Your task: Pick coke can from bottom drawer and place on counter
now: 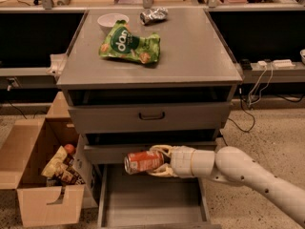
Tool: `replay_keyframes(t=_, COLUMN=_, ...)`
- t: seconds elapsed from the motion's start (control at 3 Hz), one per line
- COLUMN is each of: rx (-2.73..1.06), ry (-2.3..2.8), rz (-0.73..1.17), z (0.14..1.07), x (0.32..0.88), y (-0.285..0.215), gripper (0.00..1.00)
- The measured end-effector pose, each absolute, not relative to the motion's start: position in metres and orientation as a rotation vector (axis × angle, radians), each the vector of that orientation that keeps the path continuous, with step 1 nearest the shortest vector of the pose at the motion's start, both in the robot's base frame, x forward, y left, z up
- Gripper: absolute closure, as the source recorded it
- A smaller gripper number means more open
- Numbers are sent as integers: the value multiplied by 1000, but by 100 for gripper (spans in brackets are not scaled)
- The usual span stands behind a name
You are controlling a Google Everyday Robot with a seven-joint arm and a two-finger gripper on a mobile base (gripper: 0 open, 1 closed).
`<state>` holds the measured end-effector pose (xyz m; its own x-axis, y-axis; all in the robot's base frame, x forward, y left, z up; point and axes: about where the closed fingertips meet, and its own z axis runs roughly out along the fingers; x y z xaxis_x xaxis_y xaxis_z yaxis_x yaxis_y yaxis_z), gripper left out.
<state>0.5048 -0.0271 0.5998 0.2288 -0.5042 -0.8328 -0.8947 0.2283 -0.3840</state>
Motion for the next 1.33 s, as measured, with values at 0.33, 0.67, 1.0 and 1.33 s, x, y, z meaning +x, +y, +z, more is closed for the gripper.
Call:
replay_keyframes(t=0.33, rx=-1452, ry=1412, rz=332, z=678, x=507, y=-34, gripper=100)
replay_keyframes(t=0.67, rx=-1453, ry=1411, rz=332, z=679, x=507, y=-34, gripper=100)
replay_keyframes(t=1.0, rx=-1351, ry=1457, rz=327, z=737, x=524, y=-73, gripper=100)
replay_keyframes(t=1.33, rx=-1260, ry=1494, rz=292, z=801, x=541, y=-110, gripper=100)
